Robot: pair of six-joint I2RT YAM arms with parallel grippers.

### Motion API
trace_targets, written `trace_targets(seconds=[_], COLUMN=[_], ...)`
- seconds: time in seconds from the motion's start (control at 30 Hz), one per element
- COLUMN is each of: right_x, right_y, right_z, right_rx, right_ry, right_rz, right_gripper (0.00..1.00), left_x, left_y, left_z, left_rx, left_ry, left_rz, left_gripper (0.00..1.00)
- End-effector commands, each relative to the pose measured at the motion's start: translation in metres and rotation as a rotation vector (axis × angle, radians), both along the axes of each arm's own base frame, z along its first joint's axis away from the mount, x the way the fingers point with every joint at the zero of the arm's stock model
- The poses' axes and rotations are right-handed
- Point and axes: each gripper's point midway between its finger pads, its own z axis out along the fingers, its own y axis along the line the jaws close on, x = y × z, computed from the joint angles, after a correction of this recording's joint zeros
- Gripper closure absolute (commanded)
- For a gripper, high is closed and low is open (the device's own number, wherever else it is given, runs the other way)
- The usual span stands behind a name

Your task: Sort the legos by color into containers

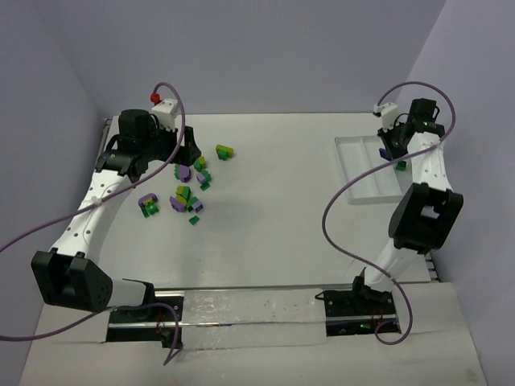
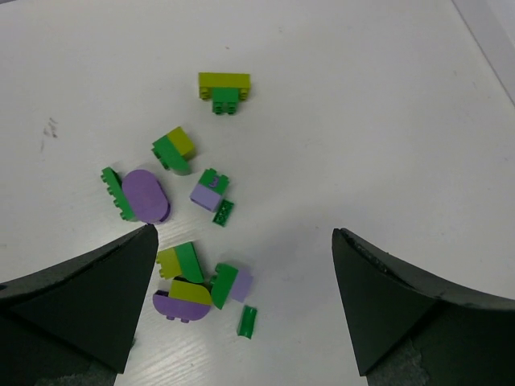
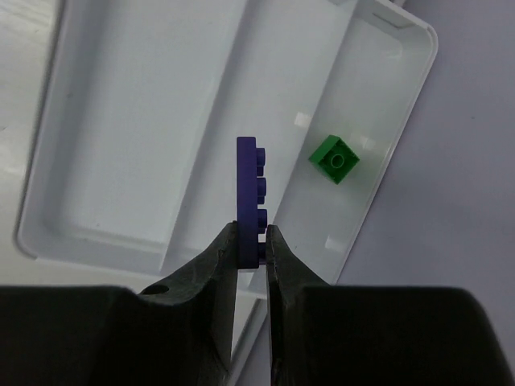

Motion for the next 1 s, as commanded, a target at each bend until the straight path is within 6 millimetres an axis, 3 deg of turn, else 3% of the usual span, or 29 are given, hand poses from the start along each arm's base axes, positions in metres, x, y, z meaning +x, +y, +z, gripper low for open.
trace_targets(seconds=[0.0,0.17,0.33,0.67,0.8,0.9,0.97], right_x=[0.037,0.071,0.095,0.127,0.133,0.136,0.137], right_y=[-0.028,-0.031,-0.037,-0.029,-0.025,-0.022,-0.022], right_z=[0.016,-0.014,-0.035,-0.074,-0.088,-0.095,-0.094], right_rx=[0.038,0.123,0.148,0.173,0.171,0.161,0.154], right_ry=[-0.081,-0.063,-0.077,-0.092,-0.069,-0.067,-0.069], right_rz=[-0.178,-0.231,-0.273,-0.308,-0.306,-0.320,-0.325], right_gripper=[1.00,1.00,1.00,1.00,0.86,0.52,0.45], left_x=[0.021,0.018,0.027,0.048,0.054,0.058,0.060], left_y=[0.011,0.007,0.003,0.002,0.003,0.005,0.007], left_z=[0.012,-0.002,-0.029,-0.066,-0.074,-0.083,-0.090], left_rx=[0.027,0.026,0.031,0.053,0.057,0.064,0.071], left_ry=[-0.043,-0.055,0.005,0.080,0.099,0.125,0.145], left_rz=[0.095,0.059,0.039,0.055,0.065,0.074,0.078], left_gripper=[0.01,0.01,0.01,0.01,0.01,0.01,0.01])
